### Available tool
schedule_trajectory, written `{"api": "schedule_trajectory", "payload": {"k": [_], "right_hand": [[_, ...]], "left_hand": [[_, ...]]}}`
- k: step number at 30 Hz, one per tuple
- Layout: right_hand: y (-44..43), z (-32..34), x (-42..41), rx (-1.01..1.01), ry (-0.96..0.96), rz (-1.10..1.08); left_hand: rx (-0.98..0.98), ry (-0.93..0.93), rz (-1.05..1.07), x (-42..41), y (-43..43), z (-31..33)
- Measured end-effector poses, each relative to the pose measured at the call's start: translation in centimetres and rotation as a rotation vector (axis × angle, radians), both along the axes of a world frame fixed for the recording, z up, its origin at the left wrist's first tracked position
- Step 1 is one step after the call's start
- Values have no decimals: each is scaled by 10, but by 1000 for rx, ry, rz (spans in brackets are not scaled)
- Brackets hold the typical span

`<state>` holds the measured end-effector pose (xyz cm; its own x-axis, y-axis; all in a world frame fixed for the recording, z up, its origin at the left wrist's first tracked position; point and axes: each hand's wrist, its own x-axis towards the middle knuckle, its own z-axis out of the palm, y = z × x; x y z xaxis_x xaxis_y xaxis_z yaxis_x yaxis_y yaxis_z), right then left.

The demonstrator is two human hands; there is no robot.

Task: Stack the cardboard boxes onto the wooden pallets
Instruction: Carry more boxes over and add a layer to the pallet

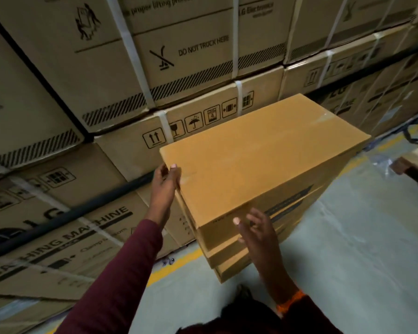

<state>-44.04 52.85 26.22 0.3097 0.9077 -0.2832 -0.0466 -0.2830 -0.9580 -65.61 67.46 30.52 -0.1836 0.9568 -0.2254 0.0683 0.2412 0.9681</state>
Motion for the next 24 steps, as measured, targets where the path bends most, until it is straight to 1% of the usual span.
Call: {"api": "schedule_trajectory", "payload": {"k": [3, 7, 10, 13, 18, 20, 22, 24], "right_hand": [[3, 0, -4, -26, 66, -35], [2, 1, -16, -75, 104, -86], [-1, 8, -34, -107, 98, -223], [-16, 17, -57, -61, 164, -417], [-34, 30, -100, 2, 209, -612], [-35, 35, -115, 53, 225, -688], [-39, 44, -121, 116, 201, -786], [-55, 54, -121, 126, 154, -884]], "left_hand": [[14, 1, -20, -9, 26, -2], [-10, -25, -99, -23, 43, -11], [11, 8, -175, -40, 53, -15], [-24, 1, -344, -49, 62, -11], [-87, 10, -740, -33, 79, -9], [-87, 1, -867, -26, 70, -1], [-57, -33, -908, -25, 53, 2], [-43, -46, -917, -27, 29, 10]]}}
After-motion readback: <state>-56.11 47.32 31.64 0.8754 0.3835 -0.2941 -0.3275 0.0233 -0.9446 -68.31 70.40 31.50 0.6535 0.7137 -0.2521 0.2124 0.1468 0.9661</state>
